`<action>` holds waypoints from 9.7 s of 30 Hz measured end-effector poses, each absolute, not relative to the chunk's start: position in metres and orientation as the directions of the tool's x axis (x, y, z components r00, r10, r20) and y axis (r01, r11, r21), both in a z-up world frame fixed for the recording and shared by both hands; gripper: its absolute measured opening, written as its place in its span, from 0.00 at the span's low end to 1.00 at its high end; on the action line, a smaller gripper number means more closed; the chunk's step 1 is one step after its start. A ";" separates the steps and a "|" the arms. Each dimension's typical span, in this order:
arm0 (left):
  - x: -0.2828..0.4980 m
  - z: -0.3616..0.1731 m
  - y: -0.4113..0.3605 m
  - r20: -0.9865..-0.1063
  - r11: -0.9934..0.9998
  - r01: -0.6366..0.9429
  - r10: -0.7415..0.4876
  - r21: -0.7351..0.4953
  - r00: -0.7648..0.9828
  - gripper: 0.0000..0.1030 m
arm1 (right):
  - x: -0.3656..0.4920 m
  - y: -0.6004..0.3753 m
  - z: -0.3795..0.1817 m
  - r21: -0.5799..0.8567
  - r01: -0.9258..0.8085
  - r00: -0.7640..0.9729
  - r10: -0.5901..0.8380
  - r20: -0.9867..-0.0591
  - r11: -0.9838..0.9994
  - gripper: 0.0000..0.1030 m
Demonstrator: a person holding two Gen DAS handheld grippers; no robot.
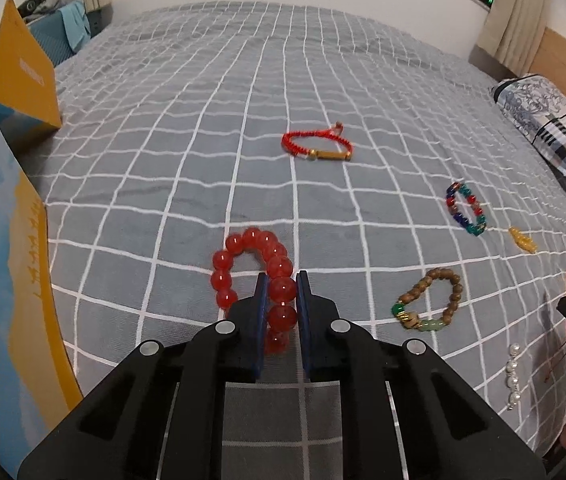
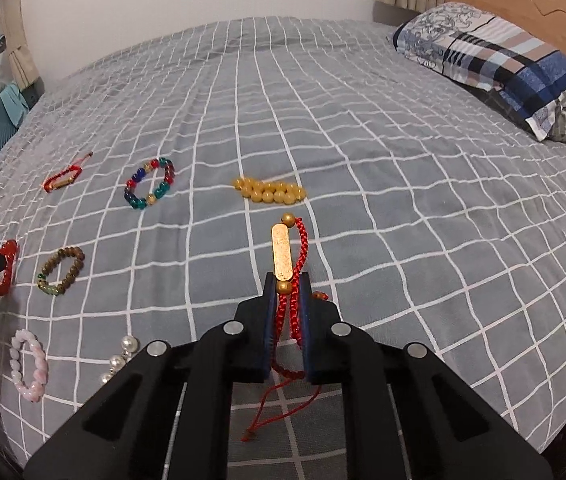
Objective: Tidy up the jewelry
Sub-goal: 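Grasp the red bead bracelet with left tool while right tool grasps red string bracelet, then carry both held bracelets over the white cardboard box, then open both tools to drop the bracelets into the box, then move both tools back over the remaining bracelets on the bed, then grasp the pink-white bead bracelet with left tool while right tool grasps pearl strand, then carry the pink bracelet and pearl strand over the cardboard box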
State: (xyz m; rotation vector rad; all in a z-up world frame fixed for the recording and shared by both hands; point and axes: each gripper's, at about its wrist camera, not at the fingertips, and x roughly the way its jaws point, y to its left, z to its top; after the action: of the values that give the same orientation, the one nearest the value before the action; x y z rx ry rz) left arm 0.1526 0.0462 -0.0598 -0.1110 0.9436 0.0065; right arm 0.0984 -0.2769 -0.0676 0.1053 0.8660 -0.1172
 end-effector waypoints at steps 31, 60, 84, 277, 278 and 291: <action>0.099 0.017 0.011 -0.628 0.991 0.072 -0.127 -0.113 0.768 0.13 | 0.092 -0.229 -0.017 0.008 0.048 0.766 -0.032 -0.642 0.999 0.10; -0.006 0.116 0.214 -0.583 0.958 -0.283 0.202 -0.051 0.787 0.13 | 0.067 0.040 0.091 0.023 -0.329 0.769 0.282 -0.574 0.944 0.10; -0.064 0.022 0.351 -0.785 0.855 -0.516 0.286 -0.050 0.549 0.13 | 0.027 0.249 0.003 0.010 -0.582 0.490 0.360 -0.794 0.813 0.10; -0.023 0.098 0.235 -0.644 0.946 -0.320 0.219 -0.043 0.733 0.10 | 0.055 0.089 0.097 -0.027 -0.392 0.727 0.292 -0.621 0.920 0.10; -0.028 0.094 0.246 -0.650 0.939 -0.341 0.232 -0.044 0.723 0.10 | 0.051 0.100 0.097 -0.028 -0.412 0.722 0.307 -0.620 0.911 0.10; -0.066 0.047 0.326 -0.726 0.887 -0.459 0.277 -0.059 0.629 0.10 | 0.027 0.203 0.045 -0.022 -0.556 0.604 0.385 -0.698 0.831 0.10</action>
State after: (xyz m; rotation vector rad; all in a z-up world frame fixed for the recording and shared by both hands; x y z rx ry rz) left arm -0.0660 0.3258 0.0473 -0.2489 0.7848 0.4264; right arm 0.0272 0.2032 0.0447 -0.2478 0.7436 0.5509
